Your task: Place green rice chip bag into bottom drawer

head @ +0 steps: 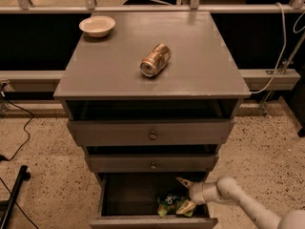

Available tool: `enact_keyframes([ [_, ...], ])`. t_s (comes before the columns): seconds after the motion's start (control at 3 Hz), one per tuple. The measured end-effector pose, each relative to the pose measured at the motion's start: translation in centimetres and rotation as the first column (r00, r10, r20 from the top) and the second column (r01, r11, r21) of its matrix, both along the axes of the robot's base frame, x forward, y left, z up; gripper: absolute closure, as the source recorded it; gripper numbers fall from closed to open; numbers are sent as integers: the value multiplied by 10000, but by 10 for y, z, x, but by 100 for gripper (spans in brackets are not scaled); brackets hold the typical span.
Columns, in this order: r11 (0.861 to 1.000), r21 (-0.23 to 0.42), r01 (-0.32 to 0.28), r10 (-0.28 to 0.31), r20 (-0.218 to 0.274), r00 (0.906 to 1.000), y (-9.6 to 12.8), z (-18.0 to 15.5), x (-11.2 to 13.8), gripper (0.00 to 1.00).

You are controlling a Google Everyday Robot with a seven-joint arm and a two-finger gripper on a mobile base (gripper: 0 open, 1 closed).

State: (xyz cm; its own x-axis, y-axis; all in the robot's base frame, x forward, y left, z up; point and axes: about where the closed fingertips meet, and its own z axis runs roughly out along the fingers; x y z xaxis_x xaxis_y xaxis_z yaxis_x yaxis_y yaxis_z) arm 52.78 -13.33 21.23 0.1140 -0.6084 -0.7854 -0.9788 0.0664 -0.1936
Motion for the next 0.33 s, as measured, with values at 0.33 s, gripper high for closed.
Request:
enact_keyframes([
  [0.33,10000,0,0,0,0,10000,0,0,0,0],
])
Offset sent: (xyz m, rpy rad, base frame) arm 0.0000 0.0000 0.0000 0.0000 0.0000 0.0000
